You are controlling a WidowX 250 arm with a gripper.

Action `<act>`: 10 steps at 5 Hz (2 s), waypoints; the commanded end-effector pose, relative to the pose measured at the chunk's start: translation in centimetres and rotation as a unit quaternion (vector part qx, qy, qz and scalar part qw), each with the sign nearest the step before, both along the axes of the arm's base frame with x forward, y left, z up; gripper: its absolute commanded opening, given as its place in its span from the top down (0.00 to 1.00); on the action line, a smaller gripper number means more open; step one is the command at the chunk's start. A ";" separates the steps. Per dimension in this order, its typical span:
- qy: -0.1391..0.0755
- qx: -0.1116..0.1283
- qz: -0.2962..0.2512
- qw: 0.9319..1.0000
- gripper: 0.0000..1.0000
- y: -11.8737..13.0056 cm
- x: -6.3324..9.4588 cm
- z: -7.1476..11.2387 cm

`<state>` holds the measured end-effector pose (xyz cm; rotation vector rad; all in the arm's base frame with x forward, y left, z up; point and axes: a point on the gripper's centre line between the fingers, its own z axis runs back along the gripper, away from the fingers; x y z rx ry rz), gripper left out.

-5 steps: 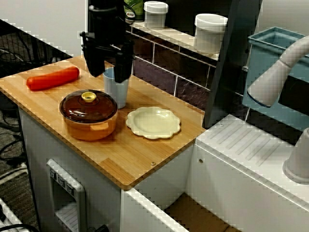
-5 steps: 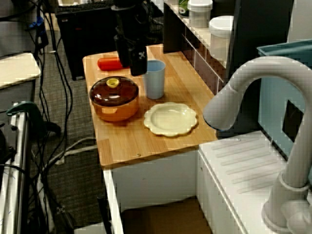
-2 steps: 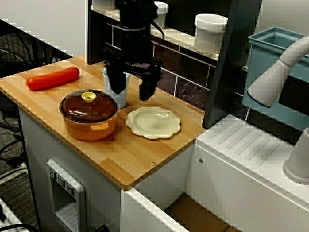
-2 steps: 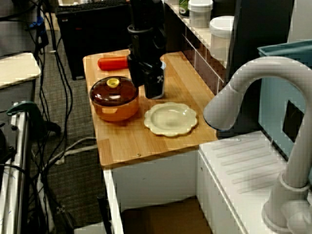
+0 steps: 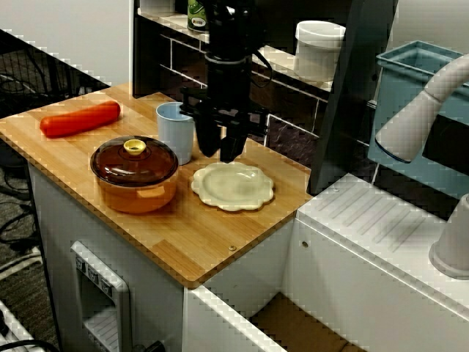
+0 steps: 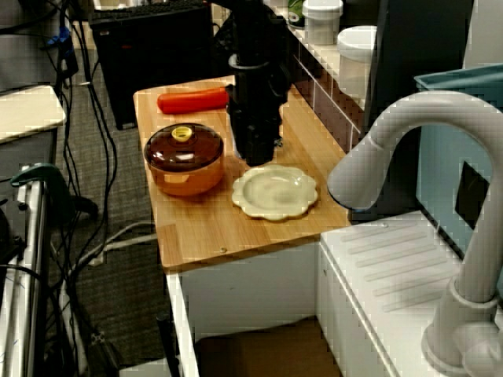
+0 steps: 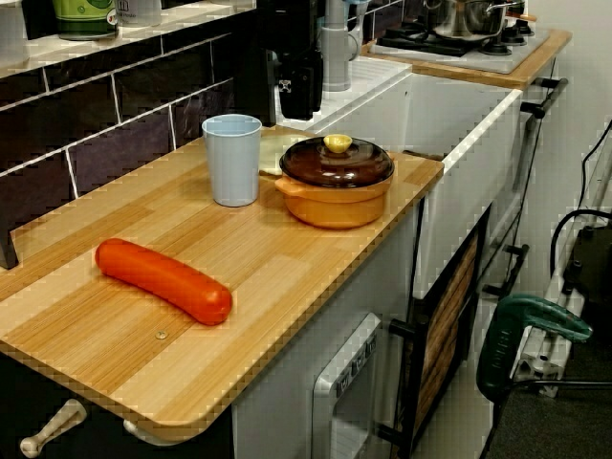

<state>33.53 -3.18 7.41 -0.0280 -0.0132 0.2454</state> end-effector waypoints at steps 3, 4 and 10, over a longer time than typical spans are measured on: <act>-0.033 0.007 0.007 0.999 1.00 2.9 -0.3 -0.8; -0.031 0.003 0.023 0.999 1.00 3.4 -0.1 -1.7; -0.015 -0.027 0.030 0.999 1.00 2.6 2.4 -0.4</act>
